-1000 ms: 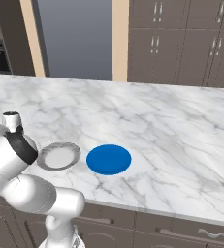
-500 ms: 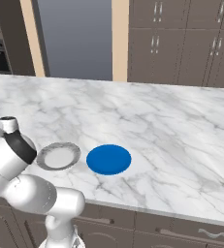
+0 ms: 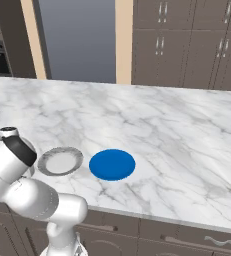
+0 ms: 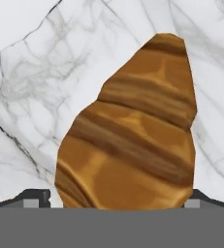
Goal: Place the pastries on the plates.
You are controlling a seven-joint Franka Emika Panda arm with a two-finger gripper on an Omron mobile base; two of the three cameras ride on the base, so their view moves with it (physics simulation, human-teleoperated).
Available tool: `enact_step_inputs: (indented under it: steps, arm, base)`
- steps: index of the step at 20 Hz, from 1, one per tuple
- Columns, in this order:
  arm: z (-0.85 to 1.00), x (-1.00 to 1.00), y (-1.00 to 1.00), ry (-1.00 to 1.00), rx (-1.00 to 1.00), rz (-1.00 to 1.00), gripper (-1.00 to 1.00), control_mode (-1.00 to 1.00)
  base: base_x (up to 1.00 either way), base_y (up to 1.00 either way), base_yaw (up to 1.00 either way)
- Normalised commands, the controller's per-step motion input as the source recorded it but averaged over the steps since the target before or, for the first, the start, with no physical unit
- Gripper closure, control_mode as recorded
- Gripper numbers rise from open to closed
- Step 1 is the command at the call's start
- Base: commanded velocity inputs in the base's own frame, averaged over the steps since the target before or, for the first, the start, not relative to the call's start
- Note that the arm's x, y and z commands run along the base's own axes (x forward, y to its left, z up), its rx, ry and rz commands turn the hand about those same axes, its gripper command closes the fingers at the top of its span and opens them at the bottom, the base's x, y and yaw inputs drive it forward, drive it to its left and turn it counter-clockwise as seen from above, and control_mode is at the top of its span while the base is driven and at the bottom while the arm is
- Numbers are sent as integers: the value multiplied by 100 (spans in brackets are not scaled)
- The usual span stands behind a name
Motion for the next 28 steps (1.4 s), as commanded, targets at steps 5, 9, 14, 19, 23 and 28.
enact_step_inputs:
  steps: [5,9,14,19,23,28]
  arm:
    - [0,4,-2,0,0,0,-100,-100]
    - [0,0,0,0,0,0,100,-100]
    - [0,0,0,1,0,0,100,-100]
    - [6,0,-18,5,0,-2,100,-100]
    - [73,-9,-33,0,0,0,100,-100]
    - [50,9,-51,0,0,0,100,-100]
  base:
    - [0,0,0]
    - [0,0,0]
    - [0,0,0]
    - [0,0,0]
    - [0,0,0]
    - [0,0,0]
